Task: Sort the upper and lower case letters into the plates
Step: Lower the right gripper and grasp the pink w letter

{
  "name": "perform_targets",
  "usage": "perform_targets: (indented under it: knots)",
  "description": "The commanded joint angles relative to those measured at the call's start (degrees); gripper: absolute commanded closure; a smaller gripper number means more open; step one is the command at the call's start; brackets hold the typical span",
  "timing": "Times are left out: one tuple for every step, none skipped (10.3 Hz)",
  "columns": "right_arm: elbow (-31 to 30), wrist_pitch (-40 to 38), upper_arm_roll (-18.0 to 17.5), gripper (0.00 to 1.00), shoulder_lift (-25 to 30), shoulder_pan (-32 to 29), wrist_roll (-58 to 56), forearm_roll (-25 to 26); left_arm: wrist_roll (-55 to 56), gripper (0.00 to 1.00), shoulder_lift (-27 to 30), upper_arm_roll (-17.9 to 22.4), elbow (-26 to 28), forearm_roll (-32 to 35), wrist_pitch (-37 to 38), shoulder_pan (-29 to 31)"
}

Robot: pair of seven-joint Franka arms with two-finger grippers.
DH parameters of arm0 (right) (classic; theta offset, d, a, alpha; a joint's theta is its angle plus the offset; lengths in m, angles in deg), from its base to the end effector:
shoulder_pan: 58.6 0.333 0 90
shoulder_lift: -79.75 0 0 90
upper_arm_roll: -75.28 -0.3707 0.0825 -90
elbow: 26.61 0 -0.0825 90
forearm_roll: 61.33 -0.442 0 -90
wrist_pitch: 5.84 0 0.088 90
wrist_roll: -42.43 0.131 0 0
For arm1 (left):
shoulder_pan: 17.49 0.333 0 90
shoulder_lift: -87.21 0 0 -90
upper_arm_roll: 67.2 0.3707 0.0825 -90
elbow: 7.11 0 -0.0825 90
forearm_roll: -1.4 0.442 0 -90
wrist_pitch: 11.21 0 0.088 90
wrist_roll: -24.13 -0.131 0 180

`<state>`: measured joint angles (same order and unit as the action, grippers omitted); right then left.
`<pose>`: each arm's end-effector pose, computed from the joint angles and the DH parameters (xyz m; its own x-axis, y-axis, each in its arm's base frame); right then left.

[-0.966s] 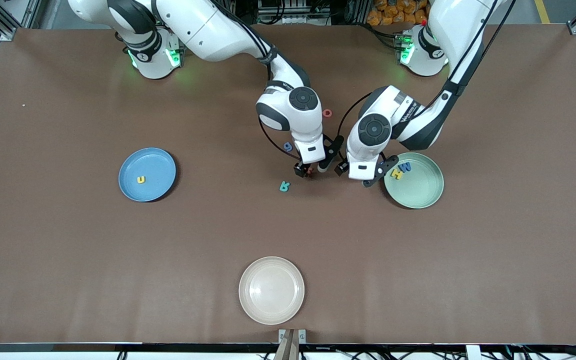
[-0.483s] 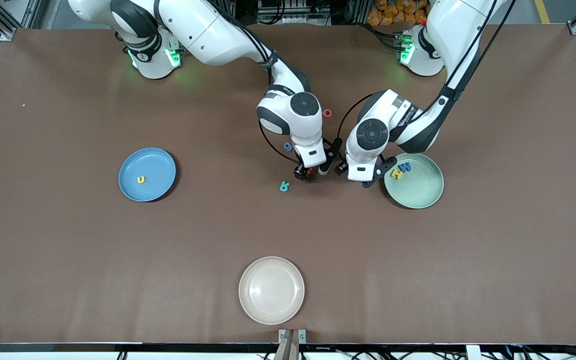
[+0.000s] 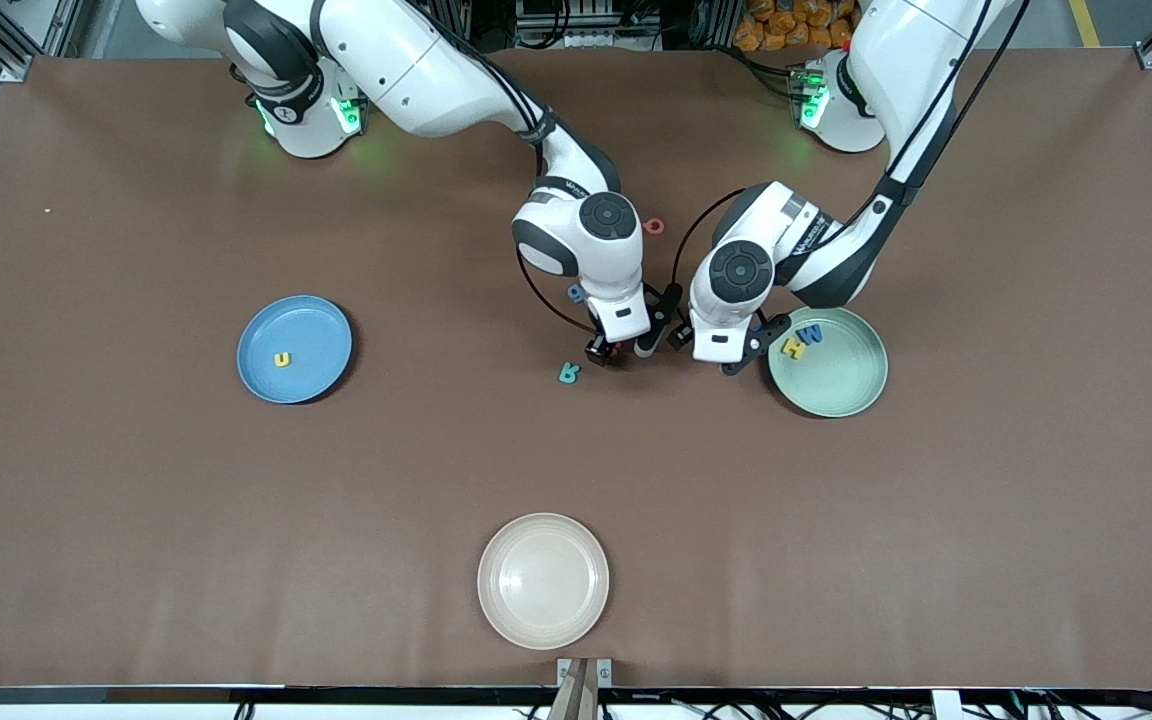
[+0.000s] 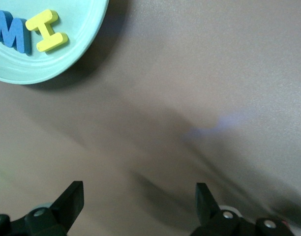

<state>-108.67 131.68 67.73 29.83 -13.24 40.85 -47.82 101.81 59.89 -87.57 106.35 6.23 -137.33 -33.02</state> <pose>0.5163 0.6397 0.1567 0.4787 0.8722 0.1003 0.8701 -0.4866 0.0785 0.5249 -0.3710 0.2029 0.7532 0.6406 -0.1492 0.6137 -0.7661 -0.1911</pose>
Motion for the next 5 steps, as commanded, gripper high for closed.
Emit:
perform_targets:
  knots:
    - [2.16, -1.81, 0.43, 0.39, -1.41, 0.52, 0.18, -0.76, 1.07, 0.0, 0.69, -0.1, 0.45, 0.36, -0.01, 0.24]
    - [2.16, -1.9, 0.43, 0.39, -1.49, 0.52, 0.27, -0.76, 0.98, 0.0, 0.6, -0.1, 0.18, 0.36, -0.01, -0.02]
    - [2.16, -1.9, 0.43, 0.39, -1.5, 0.52, 0.35, -0.85, 0.98, 0.0, 0.6, -0.1, 0.01, 0.36, -0.09, -0.11]
    - [2.25, -1.82, 0.43, 0.41, -1.84, 0.52, 0.35, -0.94, 0.98, 0.0, 0.69, -0.1, 0.01, 0.36, -0.09, -0.28]
    - [2.43, -1.64, 0.43, 0.45, -1.93, 0.52, 0.44, -1.03, 0.98, 0.0, 0.6, -0.1, 0.01, 0.27, -0.09, -0.2]
